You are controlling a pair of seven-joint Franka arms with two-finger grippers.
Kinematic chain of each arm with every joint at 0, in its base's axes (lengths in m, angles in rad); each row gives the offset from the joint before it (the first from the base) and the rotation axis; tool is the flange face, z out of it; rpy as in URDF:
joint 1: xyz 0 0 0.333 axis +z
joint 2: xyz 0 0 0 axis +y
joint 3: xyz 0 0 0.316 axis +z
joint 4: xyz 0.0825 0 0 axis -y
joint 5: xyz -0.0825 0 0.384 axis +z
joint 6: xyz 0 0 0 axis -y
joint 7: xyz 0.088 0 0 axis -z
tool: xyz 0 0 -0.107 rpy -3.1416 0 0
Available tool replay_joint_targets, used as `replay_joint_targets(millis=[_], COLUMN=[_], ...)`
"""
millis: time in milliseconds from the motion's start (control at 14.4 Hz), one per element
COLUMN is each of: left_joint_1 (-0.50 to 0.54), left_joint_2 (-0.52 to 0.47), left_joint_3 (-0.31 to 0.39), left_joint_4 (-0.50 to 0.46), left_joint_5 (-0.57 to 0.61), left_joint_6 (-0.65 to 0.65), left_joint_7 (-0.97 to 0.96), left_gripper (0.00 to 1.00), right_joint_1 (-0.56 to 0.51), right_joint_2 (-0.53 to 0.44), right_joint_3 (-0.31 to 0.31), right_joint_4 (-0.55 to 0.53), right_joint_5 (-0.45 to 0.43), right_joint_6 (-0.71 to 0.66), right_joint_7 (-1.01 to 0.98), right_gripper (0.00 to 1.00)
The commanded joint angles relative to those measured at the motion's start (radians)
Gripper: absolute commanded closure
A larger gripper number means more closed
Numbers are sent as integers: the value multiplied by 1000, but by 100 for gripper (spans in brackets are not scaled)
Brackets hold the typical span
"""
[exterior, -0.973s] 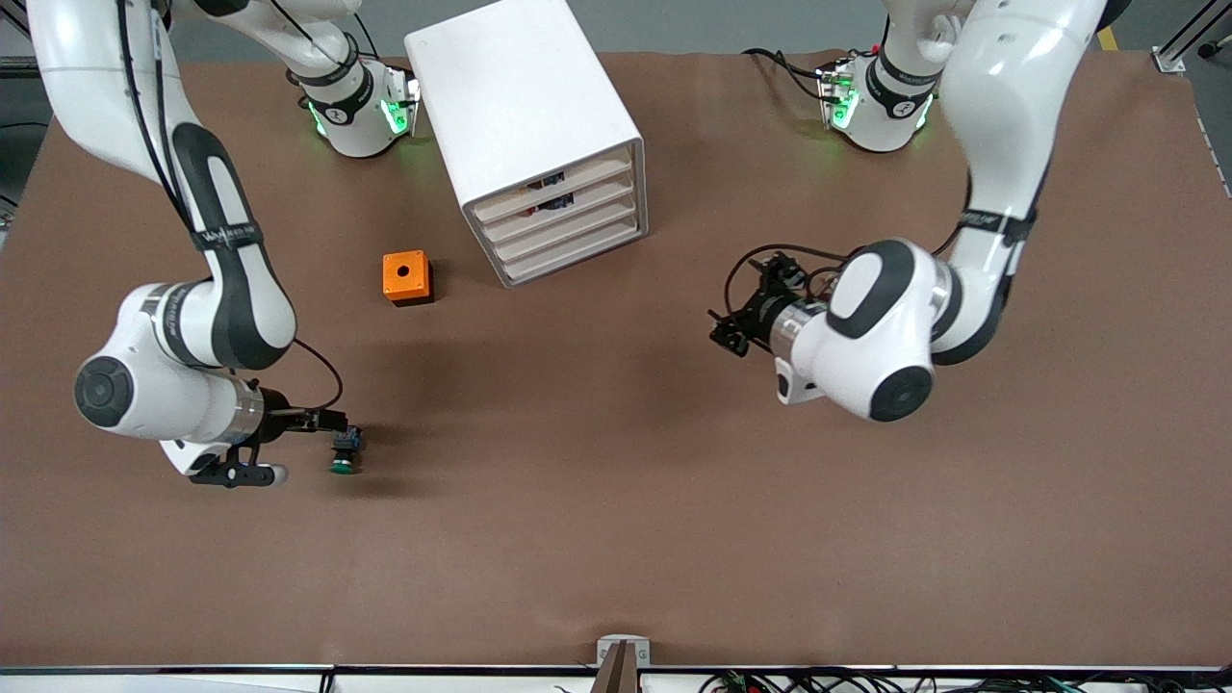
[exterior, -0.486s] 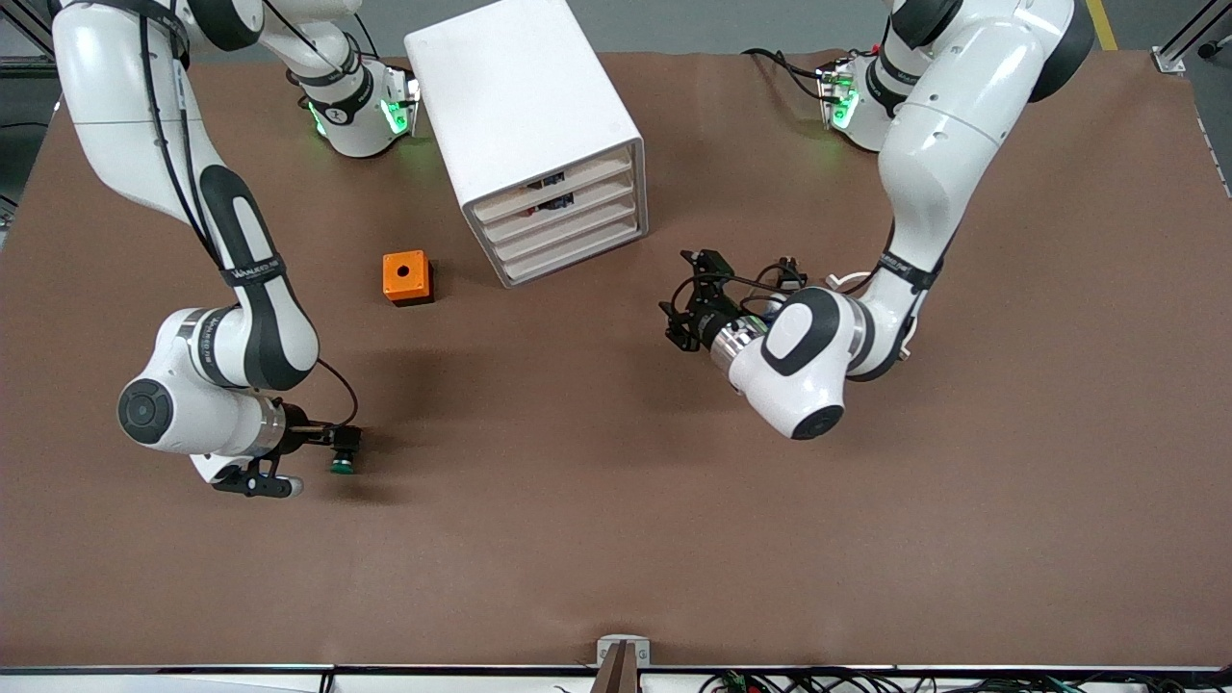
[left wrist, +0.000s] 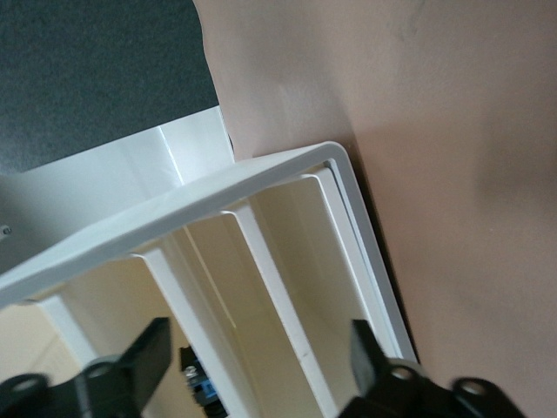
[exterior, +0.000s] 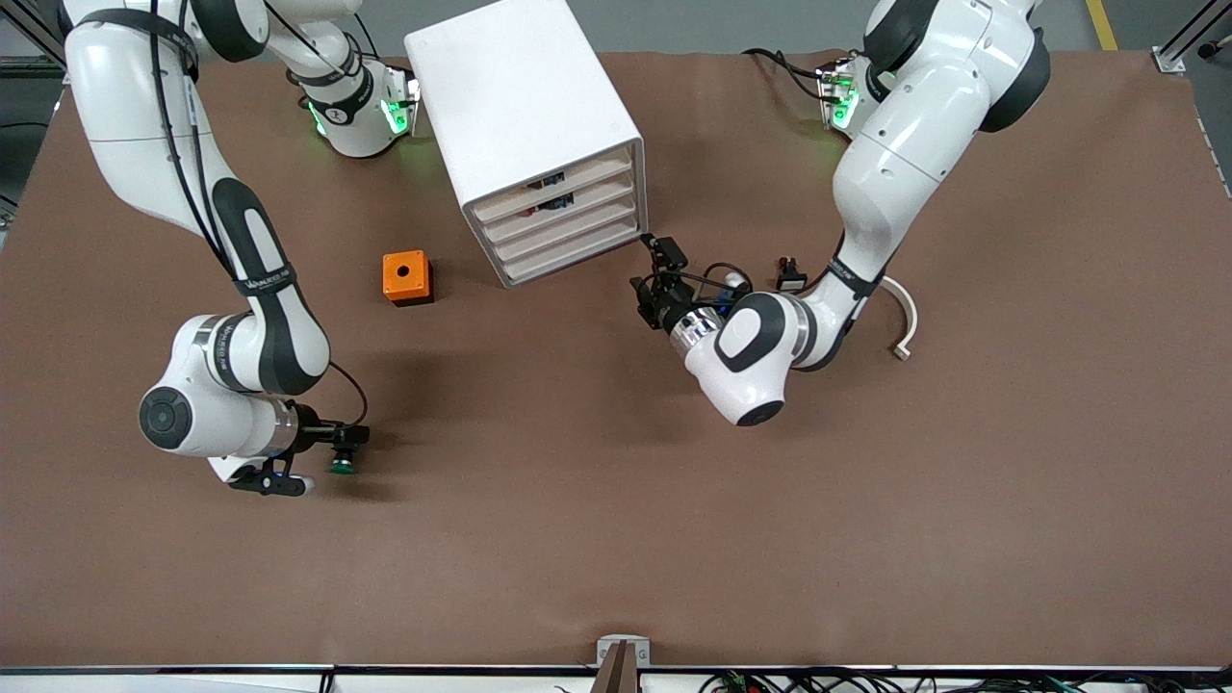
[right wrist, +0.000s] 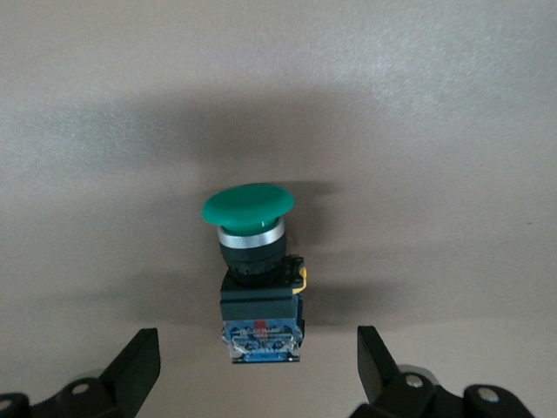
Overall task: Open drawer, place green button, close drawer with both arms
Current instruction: 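Grip the cabinet drawer front with the left gripper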
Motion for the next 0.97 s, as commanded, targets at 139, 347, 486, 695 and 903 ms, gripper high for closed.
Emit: replay_joint_targets(millis=[139,347,486,695,903], left_joint_1=[-68,-85,-86,-101,-126], left_joint_2=[36,56,63,76,77], left_joint_3=[2,4,2,4,4], left_joint_4=[27,24,23,20,17], left_joint_5=[-64,-80,-84,-97,-100], left_joint_6=[7,7,7,7,-1], left_joint_7=[-56,-93,-128,-186,-217], left_gripper=[38,40,40,41,50], right_joint_1=[0,0,-1,-5,-8], right_joint_2=[7,7,7,7,4], right_joint_3=[2,2,2,3,3], right_joint_4=[3,3,1,3,9], right_joint_5=[18,18,18,47,89], right_joint_6=[-8,-13,-17,-39,-74], right_joint_7=[12,7,4,7,13], right_gripper=[20,74,100,100,100])
